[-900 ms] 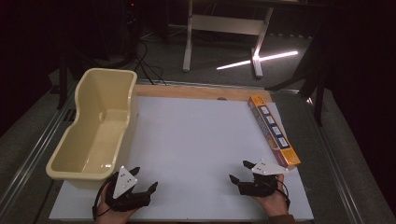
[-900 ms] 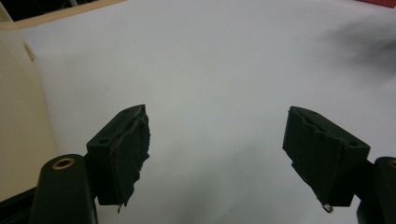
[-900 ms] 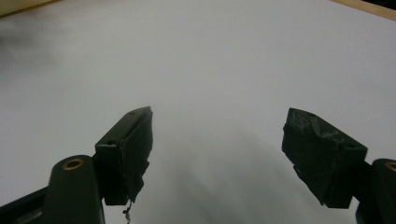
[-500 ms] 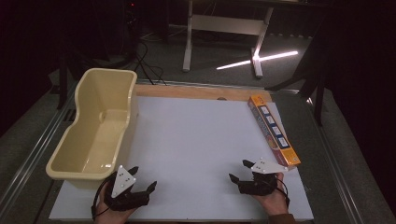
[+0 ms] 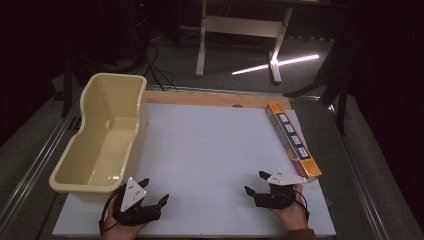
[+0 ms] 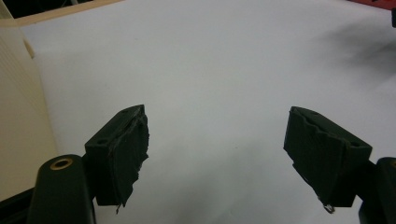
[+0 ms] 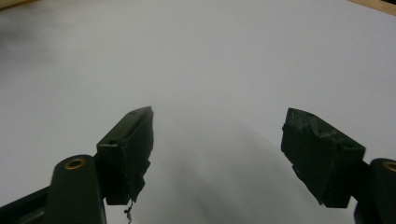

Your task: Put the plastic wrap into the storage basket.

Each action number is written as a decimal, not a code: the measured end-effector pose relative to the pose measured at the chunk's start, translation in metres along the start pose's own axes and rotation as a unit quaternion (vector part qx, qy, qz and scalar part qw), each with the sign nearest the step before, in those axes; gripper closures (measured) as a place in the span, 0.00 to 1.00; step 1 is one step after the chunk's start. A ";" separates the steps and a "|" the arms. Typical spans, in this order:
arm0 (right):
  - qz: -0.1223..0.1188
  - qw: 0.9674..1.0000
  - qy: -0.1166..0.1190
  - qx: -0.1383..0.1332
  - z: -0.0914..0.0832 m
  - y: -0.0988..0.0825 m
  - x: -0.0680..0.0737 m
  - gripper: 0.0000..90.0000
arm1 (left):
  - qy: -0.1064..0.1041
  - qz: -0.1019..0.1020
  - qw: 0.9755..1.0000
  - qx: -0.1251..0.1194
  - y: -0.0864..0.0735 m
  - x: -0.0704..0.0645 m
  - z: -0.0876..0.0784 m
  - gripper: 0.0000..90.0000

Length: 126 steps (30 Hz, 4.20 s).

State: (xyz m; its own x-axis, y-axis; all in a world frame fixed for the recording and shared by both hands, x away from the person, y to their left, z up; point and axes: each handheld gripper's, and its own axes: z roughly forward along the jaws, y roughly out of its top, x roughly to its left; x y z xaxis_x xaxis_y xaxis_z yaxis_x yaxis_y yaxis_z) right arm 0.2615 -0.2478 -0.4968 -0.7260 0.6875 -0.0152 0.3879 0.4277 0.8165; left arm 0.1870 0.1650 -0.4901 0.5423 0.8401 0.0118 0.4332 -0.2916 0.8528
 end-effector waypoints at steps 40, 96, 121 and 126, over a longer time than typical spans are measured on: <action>0.017 0.997 -0.081 0.007 -0.007 0.033 -0.087 0.36 | -0.003 0.000 1.000 -0.009 0.001 -0.002 0.001 0.25; 0.111 0.972 -0.160 0.133 0.025 0.027 -0.211 0.23 | -0.001 -0.001 1.000 -0.009 0.000 -0.001 0.000 0.25; 0.124 0.956 -0.137 0.230 0.021 0.029 -0.188 0.42 | 0.000 -0.004 1.000 -0.010 -0.001 -0.002 -0.001 0.26; 0.105 0.952 -0.120 0.260 0.014 0.028 -0.178 0.41 | 0.000 -0.002 1.000 -0.009 -0.001 -0.002 -0.001 0.26</action>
State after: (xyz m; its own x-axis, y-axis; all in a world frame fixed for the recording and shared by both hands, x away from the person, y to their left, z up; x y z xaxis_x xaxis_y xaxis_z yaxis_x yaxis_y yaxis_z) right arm 0.4093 -0.3496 -0.4794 -0.4760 0.8770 -0.0657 0.7836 0.4568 0.4211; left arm 0.1849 0.1638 -0.4901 0.5409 0.8410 0.0074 0.4225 -0.2793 0.8623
